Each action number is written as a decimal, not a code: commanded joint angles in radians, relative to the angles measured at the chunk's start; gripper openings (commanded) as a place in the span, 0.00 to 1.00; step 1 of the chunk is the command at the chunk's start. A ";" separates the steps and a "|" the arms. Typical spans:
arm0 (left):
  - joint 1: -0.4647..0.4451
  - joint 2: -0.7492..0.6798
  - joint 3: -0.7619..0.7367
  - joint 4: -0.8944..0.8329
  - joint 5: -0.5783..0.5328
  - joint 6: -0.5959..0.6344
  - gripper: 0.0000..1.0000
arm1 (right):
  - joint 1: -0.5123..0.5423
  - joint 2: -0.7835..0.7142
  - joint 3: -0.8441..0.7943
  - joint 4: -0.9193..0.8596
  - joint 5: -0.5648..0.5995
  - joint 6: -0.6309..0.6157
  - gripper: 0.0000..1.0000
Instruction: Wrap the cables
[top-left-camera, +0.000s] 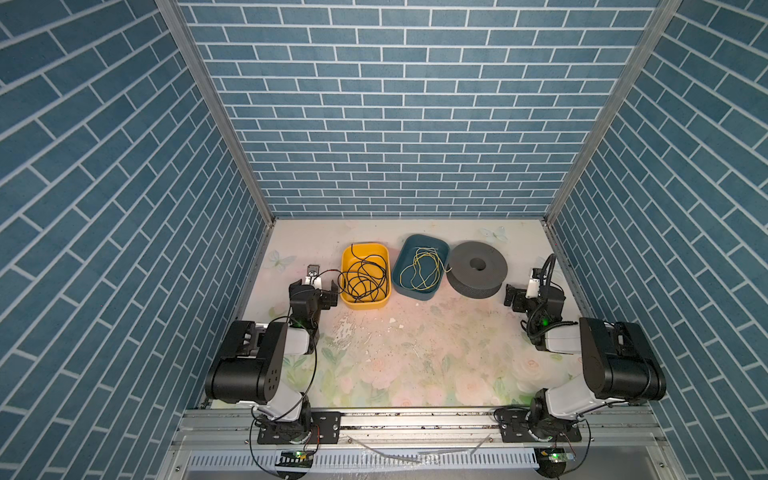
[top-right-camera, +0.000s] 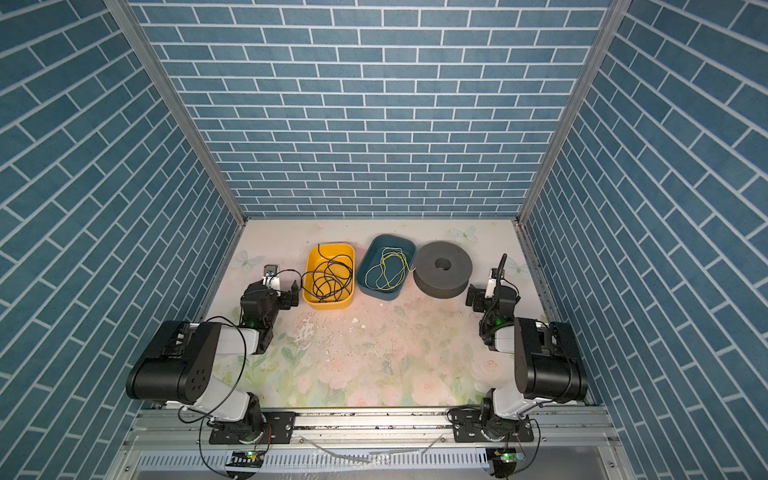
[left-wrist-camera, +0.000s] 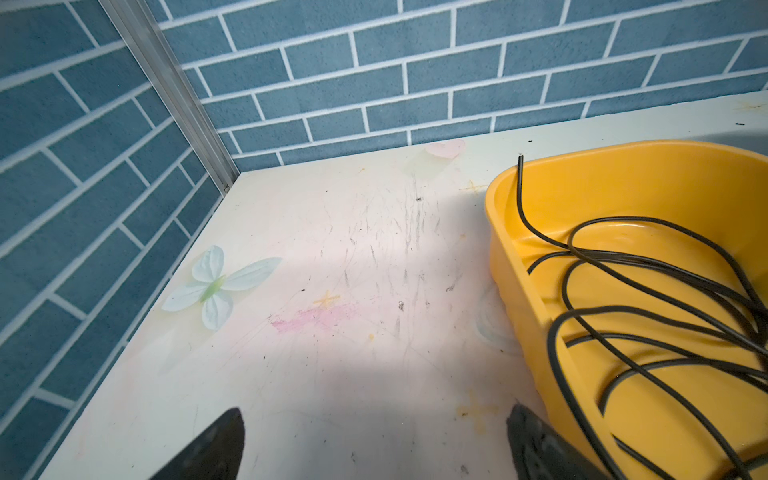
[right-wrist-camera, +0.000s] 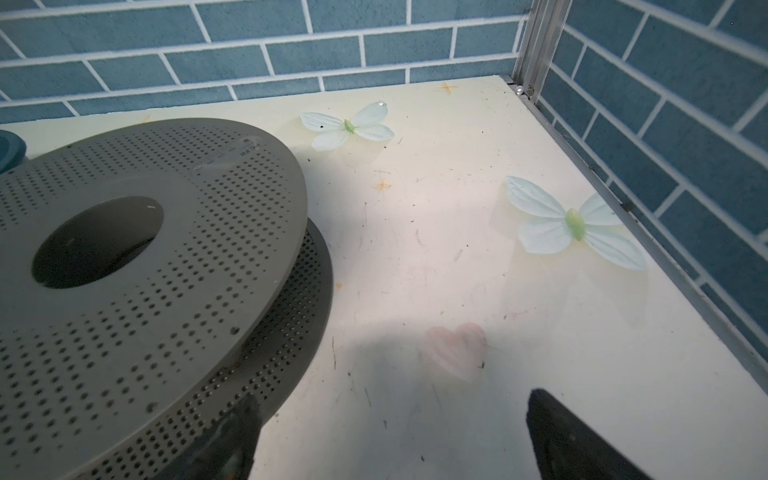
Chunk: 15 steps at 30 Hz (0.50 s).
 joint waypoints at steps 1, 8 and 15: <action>-0.002 -0.009 0.007 -0.007 0.005 0.007 0.99 | 0.004 0.001 0.036 0.016 0.009 -0.032 0.99; -0.001 -0.009 0.010 -0.009 0.005 0.007 0.99 | 0.003 0.001 0.036 0.016 0.007 -0.033 0.99; -0.001 -0.009 0.010 -0.011 0.004 0.007 1.00 | 0.002 0.003 0.039 0.013 0.013 -0.026 0.99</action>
